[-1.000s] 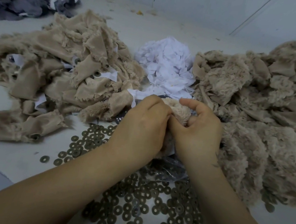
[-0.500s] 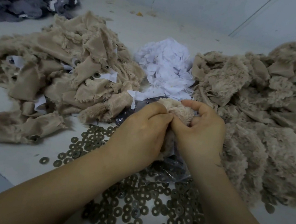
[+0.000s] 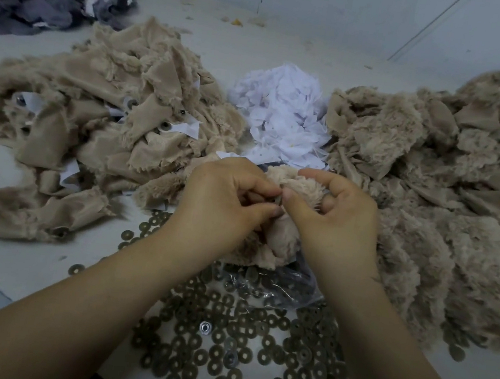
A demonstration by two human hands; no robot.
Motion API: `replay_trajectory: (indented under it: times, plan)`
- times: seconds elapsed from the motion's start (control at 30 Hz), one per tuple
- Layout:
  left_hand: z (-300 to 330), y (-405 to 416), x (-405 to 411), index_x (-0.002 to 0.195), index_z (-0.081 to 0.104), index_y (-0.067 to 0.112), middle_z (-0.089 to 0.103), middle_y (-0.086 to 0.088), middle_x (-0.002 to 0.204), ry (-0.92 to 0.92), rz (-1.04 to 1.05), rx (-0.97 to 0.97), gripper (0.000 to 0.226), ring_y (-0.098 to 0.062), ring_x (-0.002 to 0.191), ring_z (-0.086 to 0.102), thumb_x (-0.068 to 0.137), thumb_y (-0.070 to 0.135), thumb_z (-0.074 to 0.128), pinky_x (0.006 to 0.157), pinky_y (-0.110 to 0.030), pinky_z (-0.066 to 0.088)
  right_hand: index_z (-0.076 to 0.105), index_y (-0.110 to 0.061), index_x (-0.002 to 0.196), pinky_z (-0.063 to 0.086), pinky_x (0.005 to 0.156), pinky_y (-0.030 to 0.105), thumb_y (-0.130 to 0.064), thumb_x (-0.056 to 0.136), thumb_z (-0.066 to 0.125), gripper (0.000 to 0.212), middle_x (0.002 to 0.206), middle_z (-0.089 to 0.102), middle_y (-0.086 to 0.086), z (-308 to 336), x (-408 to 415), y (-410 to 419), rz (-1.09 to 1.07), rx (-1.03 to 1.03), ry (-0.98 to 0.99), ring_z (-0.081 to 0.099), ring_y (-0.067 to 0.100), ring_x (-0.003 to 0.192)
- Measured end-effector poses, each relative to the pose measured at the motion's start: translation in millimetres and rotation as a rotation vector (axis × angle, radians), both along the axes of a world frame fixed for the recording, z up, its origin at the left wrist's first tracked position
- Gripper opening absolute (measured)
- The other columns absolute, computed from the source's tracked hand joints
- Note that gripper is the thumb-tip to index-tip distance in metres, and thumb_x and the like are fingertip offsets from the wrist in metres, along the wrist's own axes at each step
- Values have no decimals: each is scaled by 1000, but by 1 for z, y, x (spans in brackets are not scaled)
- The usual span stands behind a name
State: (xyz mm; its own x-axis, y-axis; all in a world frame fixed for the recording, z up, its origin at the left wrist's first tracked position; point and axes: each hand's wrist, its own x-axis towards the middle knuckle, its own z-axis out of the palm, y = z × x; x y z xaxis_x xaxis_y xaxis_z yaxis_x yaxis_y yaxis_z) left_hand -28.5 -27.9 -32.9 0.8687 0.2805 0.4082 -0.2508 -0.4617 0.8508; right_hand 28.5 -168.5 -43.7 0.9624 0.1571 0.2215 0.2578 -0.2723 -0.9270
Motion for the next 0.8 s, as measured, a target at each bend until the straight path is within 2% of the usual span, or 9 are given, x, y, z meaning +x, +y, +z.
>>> replay_trajectory:
  times: [0.03, 0.1, 0.17, 0.23, 0.33, 0.4, 0.5, 0.63, 0.8]
  plan:
    - [-1, 0, 1, 85, 78, 9, 70, -1, 82, -25, 10, 36, 20, -13, 72, 69, 69, -1, 85, 68, -35, 60, 71, -28, 98, 36, 45, 28, -26, 83, 78, 17, 43, 43, -13, 0, 0, 0, 25, 28, 27, 37, 7, 38]
    - [-2, 1, 2, 82, 78, 7, 70, -2, 81, -54, 21, 87, 15, -12, 73, 67, 70, 2, 85, 68, -33, 58, 71, -25, 98, 58, 58, 47, -24, 84, 77, 15, 64, 69, 4, 1, -2, 2, 88, 140, 121, 66, 31, 59]
    - [-3, 2, 2, 79, 78, 7, 69, -2, 78, -67, 23, 141, 10, -11, 71, 66, 71, 4, 85, 65, -30, 56, 72, -21, 100, 60, 78, 56, -25, 80, 77, 20, 86, 76, 11, 0, -3, 3, 133, 239, 208, 72, 38, 84]
    - [-3, 3, 2, 75, 78, 4, 69, -3, 77, -76, 13, 158, 8, -11, 69, 65, 72, 4, 84, 64, -27, 55, 73, -21, 102, 59, 86, 53, -27, 76, 76, 26, 93, 77, 9, -2, -3, 3, 160, 264, 243, 73, 30, 92]
    - [-2, 3, 3, 72, 76, 1, 68, -4, 77, -76, -6, 145, 9, -11, 68, 64, 71, 3, 84, 62, -22, 53, 74, -25, 99, 58, 87, 55, -33, 76, 74, 25, 94, 76, 12, -5, -3, 3, 166, 244, 239, 71, 37, 95]
    - [-1, 4, 4, 73, 76, 1, 68, -4, 77, -65, -24, 122, 8, -11, 68, 64, 71, 3, 84, 63, -20, 53, 74, -24, 99, 57, 89, 53, -33, 76, 73, 25, 96, 76, 9, -5, -3, 3, 170, 245, 230, 71, 32, 96]
    - [-1, 6, 5, 76, 77, 2, 68, -4, 76, -62, -53, 91, 9, -12, 68, 65, 71, 4, 84, 64, -23, 54, 74, -19, 103, 56, 93, 46, -29, 78, 71, 27, 102, 76, 5, -2, -5, 4, 199, 271, 222, 72, 20, 101]
    - [-2, 6, 6, 78, 78, 2, 69, -7, 74, -90, -85, 97, 10, -14, 68, 65, 72, 6, 84, 63, -31, 56, 74, -23, 99, 55, 95, 45, -18, 86, 71, 14, 103, 76, 4, 0, -6, 3, 200, 262, 198, 71, 18, 103]
    - [-3, 7, 7, 78, 78, 1, 70, -8, 71, -105, -92, 103, 12, -13, 68, 64, 70, 8, 84, 64, -32, 55, 73, -20, 100, 58, 92, 44, -7, 92, 68, 17, 102, 76, 5, 2, -6, 2, 197, 257, 192, 72, 18, 100]
